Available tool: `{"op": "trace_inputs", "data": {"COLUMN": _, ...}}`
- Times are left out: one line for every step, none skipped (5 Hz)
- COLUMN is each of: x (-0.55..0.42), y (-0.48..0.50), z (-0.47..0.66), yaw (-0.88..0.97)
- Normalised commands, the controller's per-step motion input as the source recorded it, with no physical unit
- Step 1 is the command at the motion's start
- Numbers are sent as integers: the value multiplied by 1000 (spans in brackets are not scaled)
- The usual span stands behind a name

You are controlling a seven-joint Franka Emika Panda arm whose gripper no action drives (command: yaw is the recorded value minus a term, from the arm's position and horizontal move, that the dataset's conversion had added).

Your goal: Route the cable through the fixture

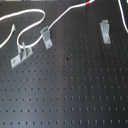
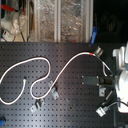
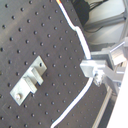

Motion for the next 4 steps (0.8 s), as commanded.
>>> {"op": "trace_inputs", "data": {"x": -36, "y": -2, "z": 0, "yaw": 0}}
{"op": "trace_inputs", "data": {"x": -47, "y": -2, "z": 35, "yaw": -51}}
{"op": "trace_inputs", "data": {"x": -448, "y": -25, "z": 238, "yaw": 0}}
{"op": "trace_inputs", "data": {"x": -312, "y": 256, "z": 141, "yaw": 0}}
